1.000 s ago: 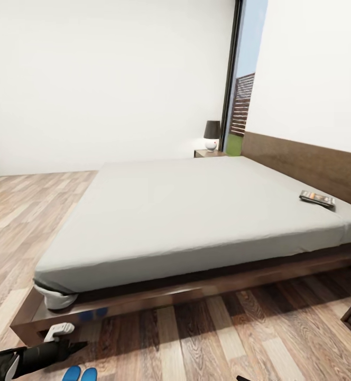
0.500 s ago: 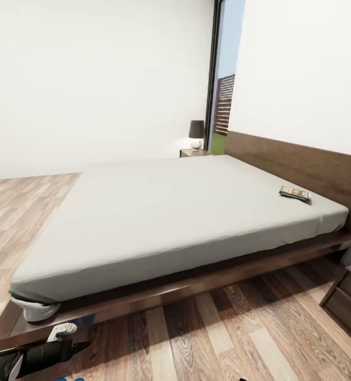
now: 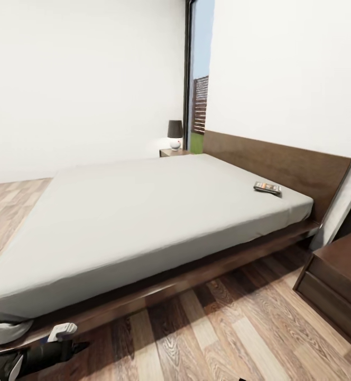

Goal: In the bedroom, move the book from the bed onto either nightstand, and place the two sandals side by side next to the bed.

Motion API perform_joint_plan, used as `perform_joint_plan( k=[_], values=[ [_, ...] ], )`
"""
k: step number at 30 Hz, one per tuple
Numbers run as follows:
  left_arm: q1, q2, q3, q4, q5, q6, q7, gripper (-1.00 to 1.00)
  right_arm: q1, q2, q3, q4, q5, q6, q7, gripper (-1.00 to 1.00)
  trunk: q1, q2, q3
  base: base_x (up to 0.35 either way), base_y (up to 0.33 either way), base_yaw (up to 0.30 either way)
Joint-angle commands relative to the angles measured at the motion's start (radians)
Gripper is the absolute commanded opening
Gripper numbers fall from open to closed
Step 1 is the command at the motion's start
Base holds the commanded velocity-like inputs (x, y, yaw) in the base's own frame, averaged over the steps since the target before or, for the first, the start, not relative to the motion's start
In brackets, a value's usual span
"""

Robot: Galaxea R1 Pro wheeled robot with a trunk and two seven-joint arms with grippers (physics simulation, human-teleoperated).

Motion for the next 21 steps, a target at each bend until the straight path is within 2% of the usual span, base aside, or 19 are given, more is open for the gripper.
perform_joint_plan(
  k=[1,21],
  values=[
    [-0.001,0.000,0.008,-0.001,-0.004,0.011,-0.006,1.00,-0.002,0.000,-0.001,0.003,-0.010,0.009,0.005,1.00,0.000,0.000,-0.001,0.000,0.000,-0.264],
    [-0.001,-0.006,0.008,-0.001,-0.003,0.011,-0.006,1.00,-0.002,0.001,0.000,0.003,-0.010,0.009,0.005,1.00,0.000,0.000,-0.001,0.000,0.000,-0.264]
  ],
)
